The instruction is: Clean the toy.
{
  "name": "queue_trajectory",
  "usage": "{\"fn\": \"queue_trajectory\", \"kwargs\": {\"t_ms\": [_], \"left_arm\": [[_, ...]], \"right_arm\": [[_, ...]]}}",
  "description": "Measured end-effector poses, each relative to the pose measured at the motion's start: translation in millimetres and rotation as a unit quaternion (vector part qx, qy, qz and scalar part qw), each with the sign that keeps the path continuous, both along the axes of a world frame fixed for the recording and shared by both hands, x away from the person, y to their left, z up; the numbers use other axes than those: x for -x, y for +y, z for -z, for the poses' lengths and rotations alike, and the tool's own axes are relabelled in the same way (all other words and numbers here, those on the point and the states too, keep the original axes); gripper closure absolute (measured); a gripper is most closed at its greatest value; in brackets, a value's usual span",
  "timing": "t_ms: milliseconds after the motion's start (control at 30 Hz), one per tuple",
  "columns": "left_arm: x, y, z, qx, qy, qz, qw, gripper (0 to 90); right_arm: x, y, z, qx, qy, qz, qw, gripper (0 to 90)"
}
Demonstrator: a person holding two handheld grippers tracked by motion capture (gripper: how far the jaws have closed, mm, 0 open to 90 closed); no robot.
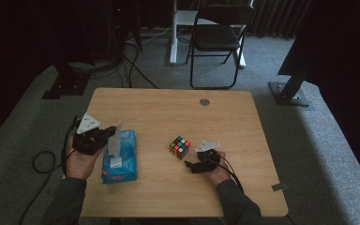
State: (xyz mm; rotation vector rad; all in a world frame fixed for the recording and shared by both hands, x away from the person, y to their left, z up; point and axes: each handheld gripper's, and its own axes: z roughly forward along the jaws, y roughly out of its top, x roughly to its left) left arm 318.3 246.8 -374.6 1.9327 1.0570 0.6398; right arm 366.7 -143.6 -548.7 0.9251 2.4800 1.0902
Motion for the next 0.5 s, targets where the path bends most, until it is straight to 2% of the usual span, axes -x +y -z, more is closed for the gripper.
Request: {"fn": "queue_trajectory", "kwargs": {"t_ms": [267, 500], "left_arm": [[-4.6, -3.2, -5.8, 0.008, -0.008, 0.003, 0.9999, 90.0], [-6.8, -7.7, -19.7, 0.009, -0.025, 0.009, 0.9996, 90.0]], "right_arm": [[-0.6, 0.3, -0.2, 0.001, 0.0, -0.002, 1.0, 23.3], [-0.5, 0.6, -0.1, 0.0, 0.0, -0.001, 1.0, 23.3]]}}
